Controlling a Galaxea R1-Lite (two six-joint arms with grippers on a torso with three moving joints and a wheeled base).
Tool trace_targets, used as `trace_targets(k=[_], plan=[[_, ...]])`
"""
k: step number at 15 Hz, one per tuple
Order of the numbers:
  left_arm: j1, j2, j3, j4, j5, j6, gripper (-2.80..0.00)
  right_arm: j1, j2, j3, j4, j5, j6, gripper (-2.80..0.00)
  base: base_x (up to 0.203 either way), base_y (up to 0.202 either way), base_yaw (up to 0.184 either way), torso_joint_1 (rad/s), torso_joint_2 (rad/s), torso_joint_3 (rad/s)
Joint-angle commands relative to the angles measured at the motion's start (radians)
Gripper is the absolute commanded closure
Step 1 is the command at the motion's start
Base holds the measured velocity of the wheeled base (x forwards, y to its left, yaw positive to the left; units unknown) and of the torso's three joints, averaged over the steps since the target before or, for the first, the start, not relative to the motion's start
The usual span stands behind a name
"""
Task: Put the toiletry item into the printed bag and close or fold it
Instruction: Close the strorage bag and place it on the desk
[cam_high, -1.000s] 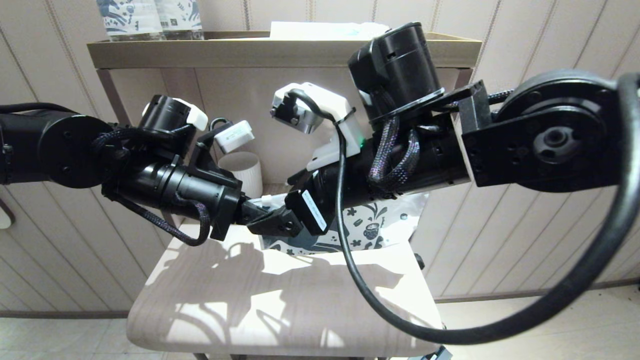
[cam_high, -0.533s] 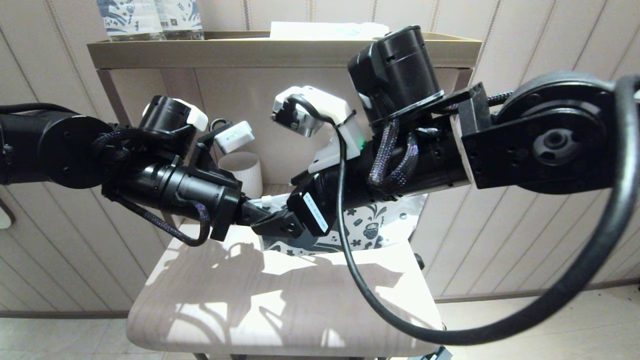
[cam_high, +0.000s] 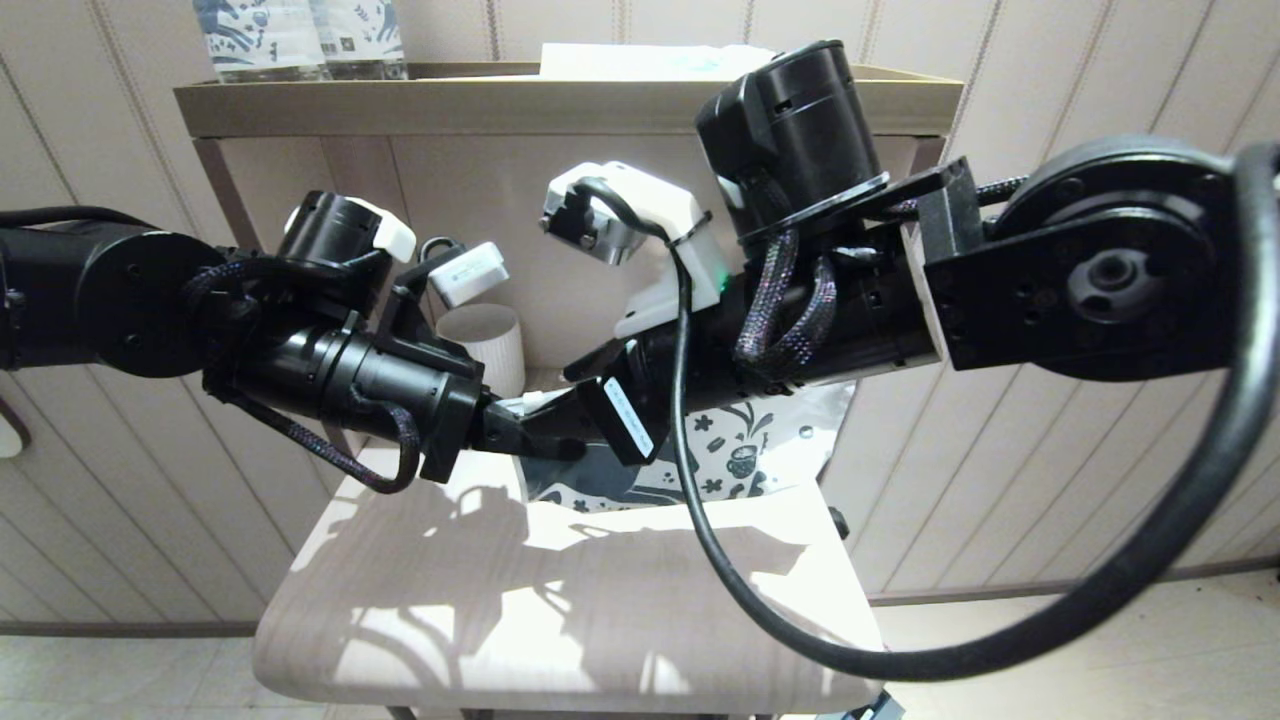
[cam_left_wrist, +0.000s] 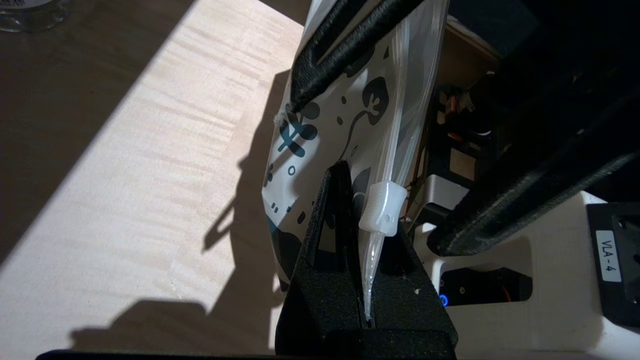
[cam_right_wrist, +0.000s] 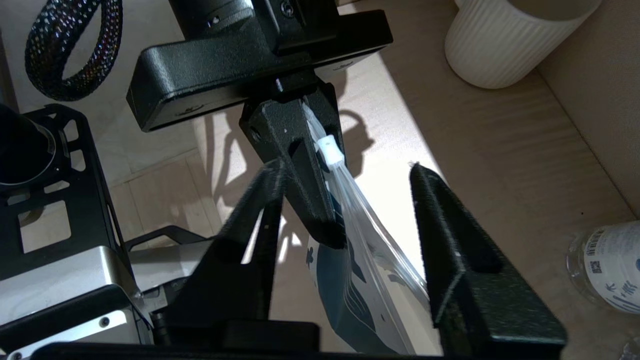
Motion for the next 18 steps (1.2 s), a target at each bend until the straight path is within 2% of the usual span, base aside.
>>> trace_targets(k=[1,11,14,15,18], plan=[[0.0,-0.002,-0.001,0.002,-0.005,0.002,0.0,0.001,0.0,0.005,0.001,0.002,-0.002,0.0,0.0,0.0,0.0,0.0,0.0,0.0],[0.0,0.003,0.0,0.002,-0.005,0.003,0.0,0.002,0.002,-0.004,0.003,0.005,0.007,0.0,0.0,0.0,0.0,0.0,0.0,0.0],[0.0,0.004,0.0,0.002,-0.005,0.008,0.0,0.002,0.002,0.006,0.0,-0.018,0.005,0.0,0.0,0.0,0.0,0.0,0.0,0.0],[0.0,0.004,0.0,0.002,-0.006,0.008,0.0,0.004,0.002,0.003,-0.002,-0.025,0.004,-2.8,0.0,0.0,0.0,0.0,0.0,0.0],[0.0,0.002,0.0,0.002,-0.008,0.008,0.0,0.01,0.002,-0.006,-0.001,-0.023,0.016,-2.8,0.0,0.0,0.0,0.0,0.0,0.0]])
